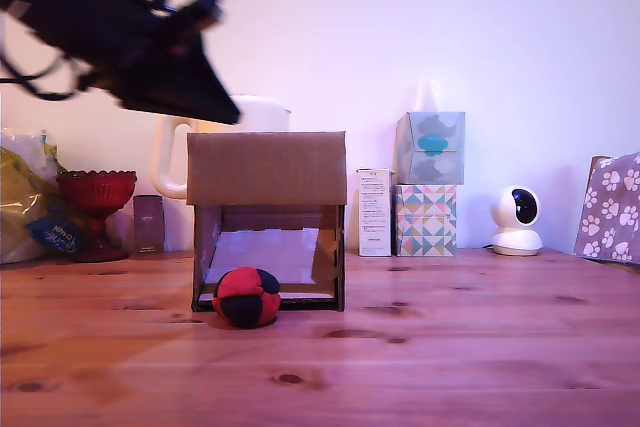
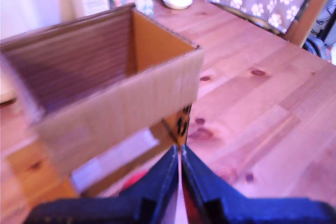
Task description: Drop the footbag into the cardboard dice tower
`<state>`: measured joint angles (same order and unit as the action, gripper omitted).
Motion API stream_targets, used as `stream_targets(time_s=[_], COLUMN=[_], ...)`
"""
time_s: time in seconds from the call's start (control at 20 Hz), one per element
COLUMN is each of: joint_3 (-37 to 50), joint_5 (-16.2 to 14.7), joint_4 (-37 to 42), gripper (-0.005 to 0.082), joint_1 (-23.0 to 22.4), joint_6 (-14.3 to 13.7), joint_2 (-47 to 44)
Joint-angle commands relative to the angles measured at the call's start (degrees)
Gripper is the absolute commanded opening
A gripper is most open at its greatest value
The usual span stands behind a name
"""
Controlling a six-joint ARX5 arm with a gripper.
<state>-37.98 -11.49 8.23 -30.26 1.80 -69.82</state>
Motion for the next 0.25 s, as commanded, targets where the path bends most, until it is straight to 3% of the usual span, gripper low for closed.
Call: stream_targets(time_s=[0.0, 0.2], joint_3=[3.80, 6.78], joint_5=[0.02, 3.82], joint_4=[-0.55, -9.64], gripper=[-0.0025, -0.0025], joint_1=[0.92, 2.78], joint_6=[1.22, 1.68], joint_2=[1.60, 7.65])
